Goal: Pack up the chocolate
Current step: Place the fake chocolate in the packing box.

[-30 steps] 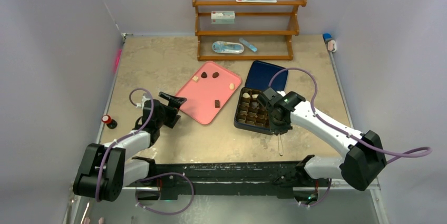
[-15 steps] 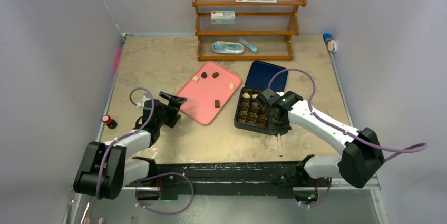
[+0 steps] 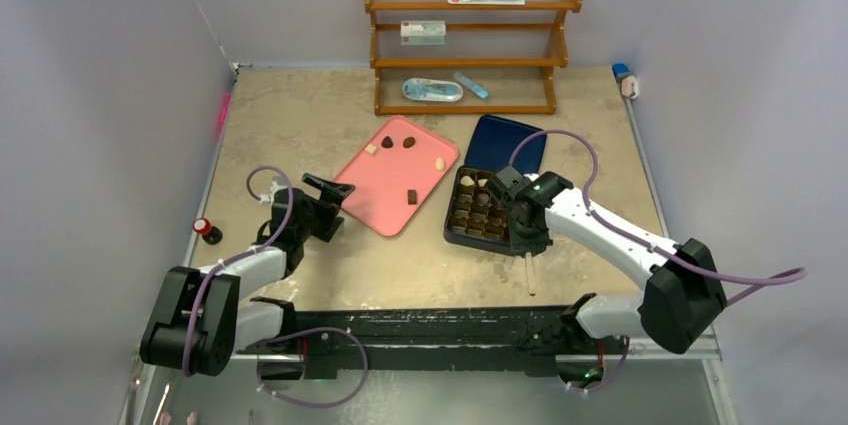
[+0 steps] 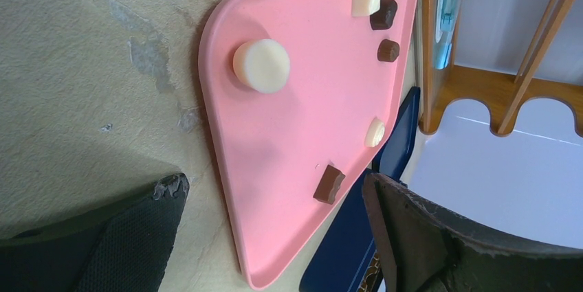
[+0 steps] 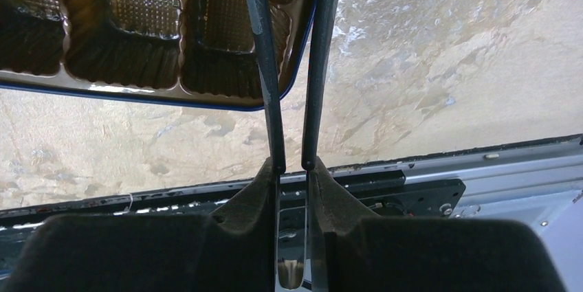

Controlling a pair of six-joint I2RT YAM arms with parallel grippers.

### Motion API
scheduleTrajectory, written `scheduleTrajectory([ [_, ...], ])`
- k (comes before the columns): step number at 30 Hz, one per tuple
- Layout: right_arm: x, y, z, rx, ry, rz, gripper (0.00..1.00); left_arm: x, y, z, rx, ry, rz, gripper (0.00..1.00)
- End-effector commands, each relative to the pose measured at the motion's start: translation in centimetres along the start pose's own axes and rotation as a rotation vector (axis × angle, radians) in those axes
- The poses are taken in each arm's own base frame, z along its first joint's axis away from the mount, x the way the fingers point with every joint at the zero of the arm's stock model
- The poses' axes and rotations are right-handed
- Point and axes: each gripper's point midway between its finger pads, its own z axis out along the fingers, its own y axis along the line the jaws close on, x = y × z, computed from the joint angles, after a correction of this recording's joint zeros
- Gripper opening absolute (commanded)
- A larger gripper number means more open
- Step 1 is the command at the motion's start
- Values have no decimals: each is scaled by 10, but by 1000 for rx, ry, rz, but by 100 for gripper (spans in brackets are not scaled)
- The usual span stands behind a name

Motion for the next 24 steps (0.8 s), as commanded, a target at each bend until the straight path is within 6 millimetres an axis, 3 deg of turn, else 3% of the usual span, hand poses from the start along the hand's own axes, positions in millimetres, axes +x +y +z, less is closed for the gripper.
scheduleTrajectory([
  [1, -3, 0, 1, 10, 5, 10, 18, 5, 29, 0, -98, 21, 5, 100],
  [24, -11, 3, 7, -4, 6, 6, 27, 5, 30, 1, -104, 20, 5, 100],
])
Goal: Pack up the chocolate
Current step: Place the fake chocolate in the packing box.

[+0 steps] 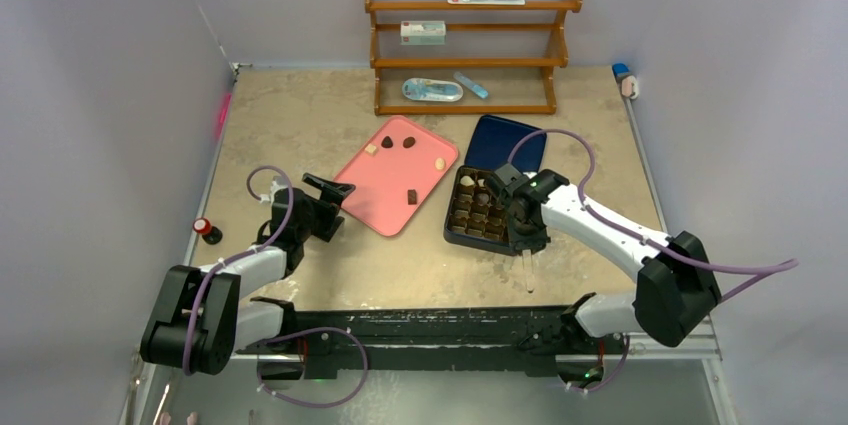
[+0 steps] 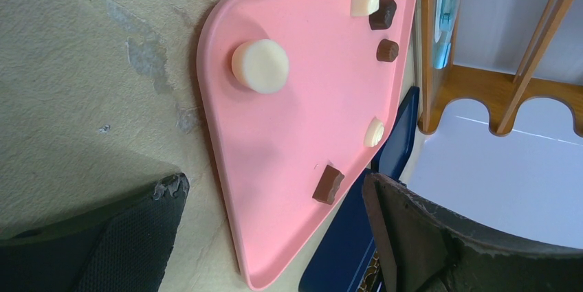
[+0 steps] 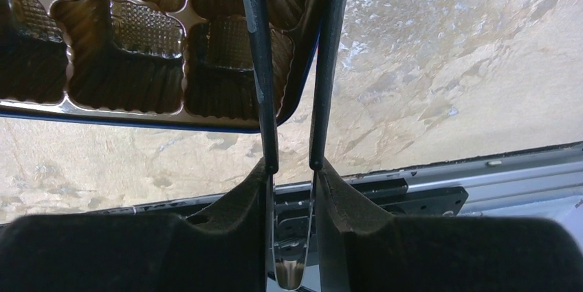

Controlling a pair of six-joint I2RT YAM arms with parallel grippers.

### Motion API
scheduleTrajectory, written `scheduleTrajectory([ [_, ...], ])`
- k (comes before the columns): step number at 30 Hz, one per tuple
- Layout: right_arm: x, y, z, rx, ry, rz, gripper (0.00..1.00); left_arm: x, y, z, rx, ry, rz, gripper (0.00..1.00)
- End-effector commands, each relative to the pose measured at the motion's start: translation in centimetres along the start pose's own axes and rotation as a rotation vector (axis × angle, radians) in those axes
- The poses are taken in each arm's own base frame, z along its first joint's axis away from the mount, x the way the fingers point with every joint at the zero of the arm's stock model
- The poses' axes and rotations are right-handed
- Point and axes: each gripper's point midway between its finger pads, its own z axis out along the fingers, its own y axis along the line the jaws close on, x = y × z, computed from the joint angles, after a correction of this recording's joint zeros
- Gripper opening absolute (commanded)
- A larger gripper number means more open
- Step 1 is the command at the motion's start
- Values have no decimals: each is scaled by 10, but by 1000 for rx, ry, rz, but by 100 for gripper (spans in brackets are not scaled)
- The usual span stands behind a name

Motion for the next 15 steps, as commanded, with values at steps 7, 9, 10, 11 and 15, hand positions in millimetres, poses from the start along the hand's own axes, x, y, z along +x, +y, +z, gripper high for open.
scheduleTrajectory([
  [7, -7, 1, -1, -9, -5, 2, 29, 5, 31, -1, -110, 19, 8, 100],
  [9, -8, 1, 0, -10, -5, 3, 29, 5, 31, -1, -109, 18, 7, 100],
  [10, -8, 1, 0, -11, -5, 2, 29, 5, 31, -1, -109, 18, 7, 100],
  [11, -9, 1, 0, -12, -5, 2, 30, 5, 31, -1, -110, 19, 7, 100],
  [15, -11, 2, 1, -14, -4, 3, 30, 5, 31, -1, -110, 18, 7, 100],
])
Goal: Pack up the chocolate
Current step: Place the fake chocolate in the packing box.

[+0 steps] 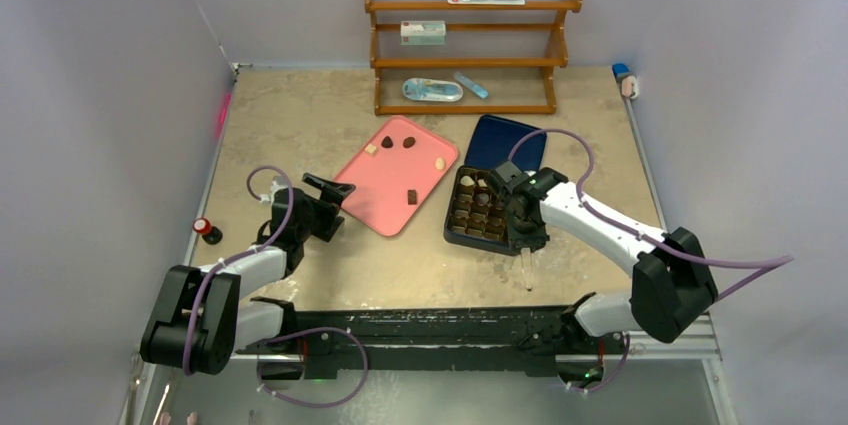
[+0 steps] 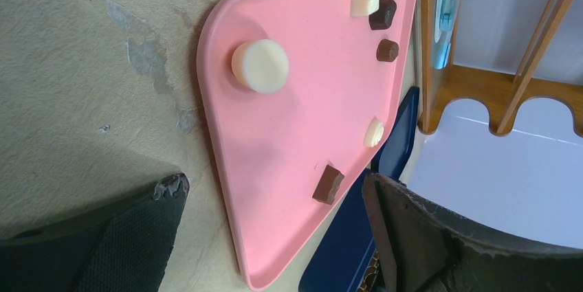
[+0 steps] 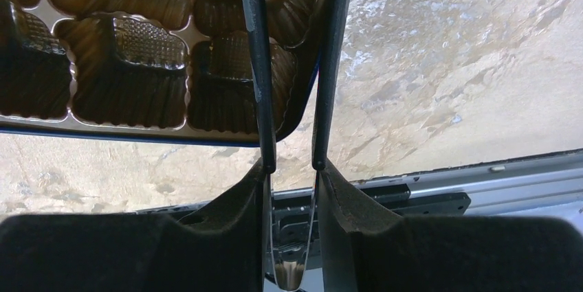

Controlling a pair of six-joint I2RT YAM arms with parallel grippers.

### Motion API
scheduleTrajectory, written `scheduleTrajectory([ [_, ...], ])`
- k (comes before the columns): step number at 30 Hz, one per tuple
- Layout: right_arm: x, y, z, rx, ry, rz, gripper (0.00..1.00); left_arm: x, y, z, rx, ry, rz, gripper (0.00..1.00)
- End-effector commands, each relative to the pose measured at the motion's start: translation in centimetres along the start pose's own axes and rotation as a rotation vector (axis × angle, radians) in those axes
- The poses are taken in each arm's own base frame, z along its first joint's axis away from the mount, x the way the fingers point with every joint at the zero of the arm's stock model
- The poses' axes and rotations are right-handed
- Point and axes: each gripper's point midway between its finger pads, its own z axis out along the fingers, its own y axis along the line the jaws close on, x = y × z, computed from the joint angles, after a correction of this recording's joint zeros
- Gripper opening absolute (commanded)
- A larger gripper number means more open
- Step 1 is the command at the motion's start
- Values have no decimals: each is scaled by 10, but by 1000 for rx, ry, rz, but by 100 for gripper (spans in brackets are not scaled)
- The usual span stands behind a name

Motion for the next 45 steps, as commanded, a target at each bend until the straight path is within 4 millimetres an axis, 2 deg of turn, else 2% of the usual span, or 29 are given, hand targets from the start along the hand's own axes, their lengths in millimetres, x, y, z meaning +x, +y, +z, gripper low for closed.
scheduleTrajectory([
  [1, -7, 1, -3, -8, -7, 2, 30, 5, 32, -1, -111, 17, 9, 100],
  [45, -11, 2, -1, -33, -19, -1, 36, 4, 29, 0, -115, 18, 9, 100],
])
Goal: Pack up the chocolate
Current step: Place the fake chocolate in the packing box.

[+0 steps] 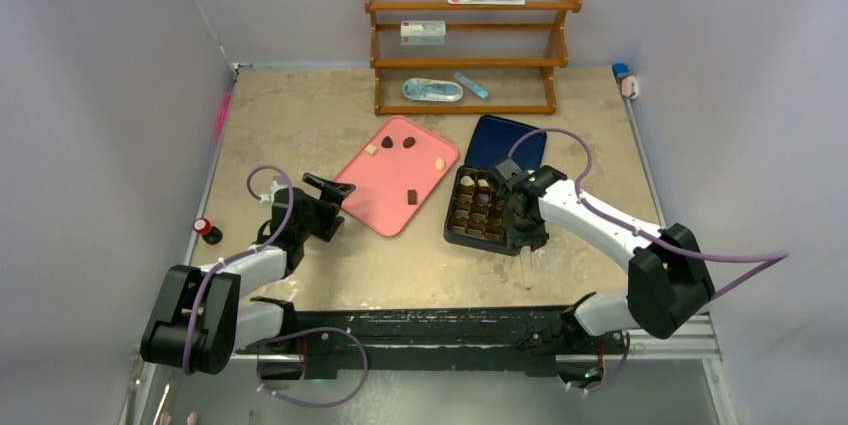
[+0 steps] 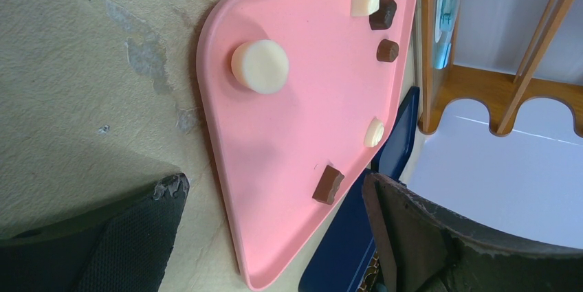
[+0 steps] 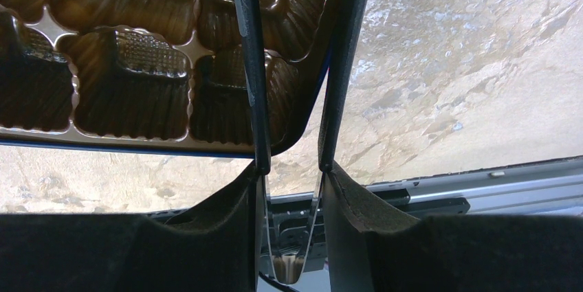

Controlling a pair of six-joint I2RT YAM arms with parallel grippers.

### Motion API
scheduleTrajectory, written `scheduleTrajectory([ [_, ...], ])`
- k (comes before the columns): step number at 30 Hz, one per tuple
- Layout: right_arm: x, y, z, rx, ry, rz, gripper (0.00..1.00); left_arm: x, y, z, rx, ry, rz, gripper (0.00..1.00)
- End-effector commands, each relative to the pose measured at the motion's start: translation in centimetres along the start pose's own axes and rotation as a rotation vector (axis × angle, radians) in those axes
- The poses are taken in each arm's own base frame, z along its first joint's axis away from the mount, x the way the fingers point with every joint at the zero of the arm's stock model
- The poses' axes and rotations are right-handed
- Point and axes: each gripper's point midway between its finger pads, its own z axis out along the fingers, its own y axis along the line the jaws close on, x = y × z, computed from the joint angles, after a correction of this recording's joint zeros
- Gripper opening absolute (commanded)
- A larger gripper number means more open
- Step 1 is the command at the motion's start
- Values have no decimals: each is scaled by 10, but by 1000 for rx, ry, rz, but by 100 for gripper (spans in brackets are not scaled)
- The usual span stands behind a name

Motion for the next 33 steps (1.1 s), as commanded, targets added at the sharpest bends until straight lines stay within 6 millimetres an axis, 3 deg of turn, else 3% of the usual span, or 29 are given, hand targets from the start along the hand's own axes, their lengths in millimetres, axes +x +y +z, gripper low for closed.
scheduleTrajectory([
  [1, -7, 1, -6, -20, -35, 5, 36, 4, 29, 0, -113, 18, 8, 100],
  [5, -7, 1, -6, -22, -35, 5, 36, 4, 29, 0, -113, 18, 7, 100],
  [13, -10, -1, -13, -34, -67, 8, 23, 5, 30, 0, -117, 21, 7, 100],
  [21, -25, -2, -30, -51, -143, 3, 22, 6, 31, 0, -115, 23, 4, 100],
  [28, -45, 16, -54, -152, -199, -37, 21, 5, 32, 0, -118, 16, 2, 100],
  [33, -68, 44, -67, -238, -215, -83, 21, 4, 31, 1, -116, 13, -5, 100],
])
